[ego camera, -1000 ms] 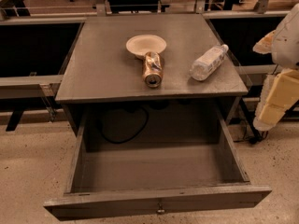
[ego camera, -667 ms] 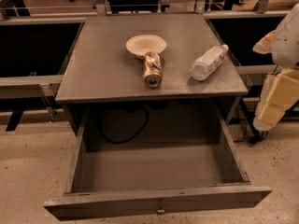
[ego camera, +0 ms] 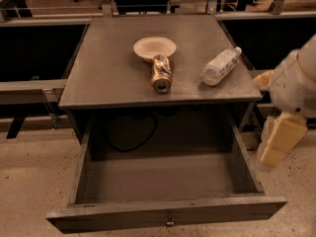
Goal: Close top drawer
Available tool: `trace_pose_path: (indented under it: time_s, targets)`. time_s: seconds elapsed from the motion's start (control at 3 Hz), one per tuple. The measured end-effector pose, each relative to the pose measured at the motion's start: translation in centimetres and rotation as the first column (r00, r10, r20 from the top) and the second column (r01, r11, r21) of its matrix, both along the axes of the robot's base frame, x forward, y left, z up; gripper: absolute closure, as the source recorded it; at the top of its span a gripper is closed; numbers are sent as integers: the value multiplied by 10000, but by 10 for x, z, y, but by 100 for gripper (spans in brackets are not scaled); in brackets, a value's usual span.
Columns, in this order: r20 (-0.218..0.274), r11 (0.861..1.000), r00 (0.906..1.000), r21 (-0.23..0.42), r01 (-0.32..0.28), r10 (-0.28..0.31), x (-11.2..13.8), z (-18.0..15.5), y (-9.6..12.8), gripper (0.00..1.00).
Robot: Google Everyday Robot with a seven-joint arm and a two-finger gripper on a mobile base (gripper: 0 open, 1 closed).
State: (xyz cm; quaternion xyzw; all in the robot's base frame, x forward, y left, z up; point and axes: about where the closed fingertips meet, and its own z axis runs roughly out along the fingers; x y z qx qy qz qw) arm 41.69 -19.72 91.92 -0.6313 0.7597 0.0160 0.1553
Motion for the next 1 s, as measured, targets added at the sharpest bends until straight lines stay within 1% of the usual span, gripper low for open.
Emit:
trace_pose_path:
  time_s: [0.33,0.67,1.0]
  targets:
    - [304,9950,9979,804,-588,565,-28,-48,16,0]
    - [241,9857,9932,1220,-1162,1141,-52,-114,34,0]
    - [-593,9771,9821,1277,-1700,1786,-85,-191,48,0]
